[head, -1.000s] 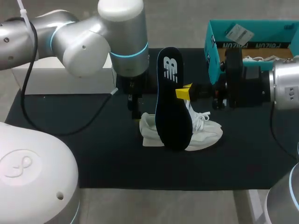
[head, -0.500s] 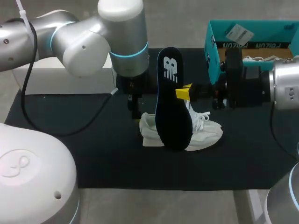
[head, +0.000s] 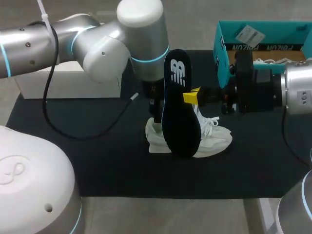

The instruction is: Take the shoe out of the shoebox, open the shoe tongue, remove and reinsert the insole, then place the shoe into the shoebox

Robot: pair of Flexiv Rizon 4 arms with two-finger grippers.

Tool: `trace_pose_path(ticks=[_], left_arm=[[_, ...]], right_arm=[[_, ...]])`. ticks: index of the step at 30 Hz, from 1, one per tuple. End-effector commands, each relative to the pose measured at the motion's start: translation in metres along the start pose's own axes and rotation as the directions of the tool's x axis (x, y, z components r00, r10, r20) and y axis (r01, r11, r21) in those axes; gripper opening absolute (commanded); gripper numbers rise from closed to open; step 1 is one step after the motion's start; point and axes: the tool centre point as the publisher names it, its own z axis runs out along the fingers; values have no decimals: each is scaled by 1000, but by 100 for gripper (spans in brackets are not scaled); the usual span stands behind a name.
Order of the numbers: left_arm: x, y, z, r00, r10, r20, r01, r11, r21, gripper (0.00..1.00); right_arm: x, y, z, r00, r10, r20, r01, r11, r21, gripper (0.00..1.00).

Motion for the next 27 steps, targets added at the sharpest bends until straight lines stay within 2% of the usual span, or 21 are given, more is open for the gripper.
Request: trace_pose_path(ticks=[1,10,12,15,16,17,18,19,21,27], left_arm=[[-15,-34,36,999,-29,-16,28,999,-29,100],[-18,-55,84,997,-50,-53,49,999,-18,100],[-22,-61,92,997,-45,-64,44,999,-18,92],[-29,-67,100,996,-43,-75,41,999,-20,87],[-30,-67,101,996,-48,-78,48,999,-8,77],[-31,-67,101,996,-52,-79,51,999,-10,55],[-32,-67,101,996,-50,-80,50,999,-8,47],[-32,-66,100,995,-51,-82,51,999,-6,27],[-31,-63,98,995,-49,-82,49,999,-4,0],[-25,-55,99,995,-41,-92,41,999,0,0]], right_arm=[[1,-1,1,1000,1,3,-1,1000,-2,0],[1,-1,1,1000,1,3,-1,1000,-2,0],[1,-1,1,1000,1,3,-1,1000,-2,0],[1,-1,1,1000,1,3,-1,1000,-2,0],[1,-1,1,1000,1,3,-1,1000,-2,0],[1,-1,1,1000,1,3,-1,1000,-2,0],[1,-1,1,1000,1,3,-1,1000,-2,0],[1,-1,1,1000,1,3,-1,1000,-2,0],[1,-1,1,1000,1,3,-1,1000,-2,0],[1,-1,1,1000,1,3,-1,1000,-2,0]])
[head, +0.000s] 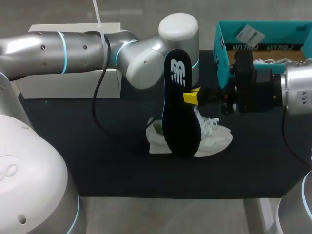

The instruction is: Take the shoe out of the shoebox, open the shoe tongue, remove and reinsert the insole, then place the shoe into the shoebox

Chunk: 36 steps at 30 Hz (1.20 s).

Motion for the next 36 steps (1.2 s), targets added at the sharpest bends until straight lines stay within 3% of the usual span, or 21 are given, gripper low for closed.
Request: trace_pose_path(ticks=[1,5,21,22,23,25,28,30,32,34,35,36], left_arm=[[4,7,1,1000,8,-1,-8,1000,6,0],[12,12,-8,1000,25,-12,-25,1000,9,0],[12,12,-8,1000,25,-12,-25,1000,9,0],[7,12,-14,990,125,-65,-126,992,-7,0],[2,14,-23,980,182,-81,-180,983,33,0],[-7,15,-36,927,350,-133,-353,936,2,0],[-21,19,-54,812,551,-191,-559,829,14,0],[-29,20,-60,673,692,-261,-707,705,48,0],[-30,20,-64,465,815,-344,-838,531,124,0],[-31,19,-68,341,866,-366,-890,423,172,0],[-29,18,-69,241,896,-373,-926,328,189,0],[-26,17,-70,188,906,-379,-947,269,174,0]], right_arm=[[1,-1,1,1000,1,3,-1,1000,-2,0],[1,-1,1,1000,1,3,-1,1000,-2,0],[1,-1,1,1000,1,3,-1,1000,-2,0],[1,-1,1,1000,1,3,-1,1000,-2,0],[1,-1,1,1000,1,3,-1,1000,-2,0],[1,-1,1,1000,1,3,-1,1000,-2,0],[1,-1,1,1000,1,3,-1,1000,-2,0],[1,-1,1,1000,1,3,-1,1000,-2,0],[1,-1,1,1000,1,3,-1,1000,-2,0],[1,-1,1,1000,1,3,-1,1000,-2,0],[1,-1,1,1000,1,3,-1,1000,-2,0],[1,-1,1,1000,1,3,-1,1000,-2,0]])
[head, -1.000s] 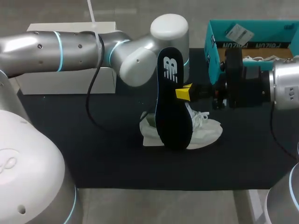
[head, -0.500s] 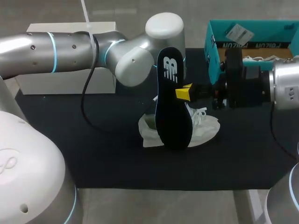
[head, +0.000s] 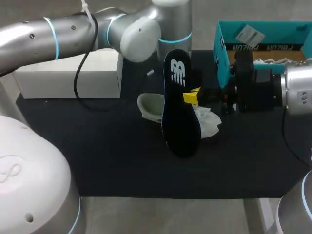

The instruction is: Take the shoe out of the shoebox, open the shoe tongue, remove and reinsert the insole, then place the shoe into the shoebox

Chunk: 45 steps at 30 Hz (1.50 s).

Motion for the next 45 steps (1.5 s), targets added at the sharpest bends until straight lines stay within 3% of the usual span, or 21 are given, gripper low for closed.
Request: trace_pose_path(ticks=[1,3,8,15,16,18,28,31,38,45], left_arm=[[0,-6,-12,537,776,-332,-801,592,88,0],[7,-8,-15,416,849,-324,-887,458,60,0],[13,-4,-19,275,912,-305,-959,282,-19,0],[2,1,-25,43,971,-233,-999,47,10,0],[-1,1,-26,51,976,-213,-998,55,17,0],[-7,0,-30,136,977,-161,-990,141,19,0],[-7,0,-30,136,977,-161,-990,141,19,0],[-9,-3,-17,204,960,-192,-979,204,-18,0],[-13,-12,-6,281,929,-240,-958,257,-125,0],[-14,-20,-3,351,906,-235,-934,319,-162,0]], right_arm=[[1,-1,1,1000,1,3,-1,1000,-2,0],[1,-1,1,1000,1,3,-1,1000,-2,0],[1,-1,1,1000,1,3,-1,1000,-2,0],[1,-1,1,1000,1,3,-1,1000,-2,0],[1,-1,1,1000,1,3,-1,1000,-2,0],[1,-1,1,1000,1,3,-1,1000,-2,0],[1,-1,1,1000,1,3,-1,1000,-2,0],[1,-1,1,1000,1,3,-1,1000,-2,0],[1,-1,1,1000,1,3,-1,1000,-2,0],[1,-1,1,1000,1,3,-1,1000,-2,0]])
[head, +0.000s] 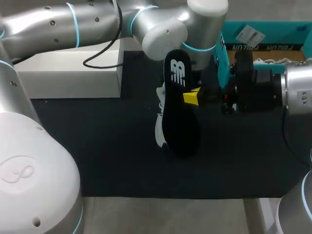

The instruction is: Take the shoe out of the shoebox, open the shoe tongue, remove and reinsert the insole, then place the shoe into the shoebox

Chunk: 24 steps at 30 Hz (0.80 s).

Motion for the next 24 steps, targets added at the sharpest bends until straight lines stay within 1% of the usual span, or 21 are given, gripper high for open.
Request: trace_pose_path(ticks=[1,4,6,8,18,21,24], left_arm=[[-6,-3,-4,999,-45,-7,45,999,-27,0],[-9,-3,-6,998,-69,-10,69,997,-33,0],[-12,-2,-6,998,-55,-6,55,998,-26,0],[-14,0,-3,999,-32,-8,32,999,-4,0],[-22,18,7,998,-30,-51,30,1000,-4,0],[-24,19,9,998,-32,-59,32,999,-2,0],[-24,19,15,997,-42,-63,43,999,16,0]], right_arm=[[1,-1,1,1000,1,3,-1,1000,-2,0],[1,-1,1,1000,1,3,-1,1000,-2,0],[1,-1,1,1000,1,3,-1,1000,-2,0],[1,-1,1,1000,1,3,-1,1000,-2,0],[1,-1,1,1000,1,3,-1,1000,-2,0],[1,-1,1,1000,1,3,-1,1000,-2,0],[1,-1,1,1000,1,3,-1,1000,-2,0]])
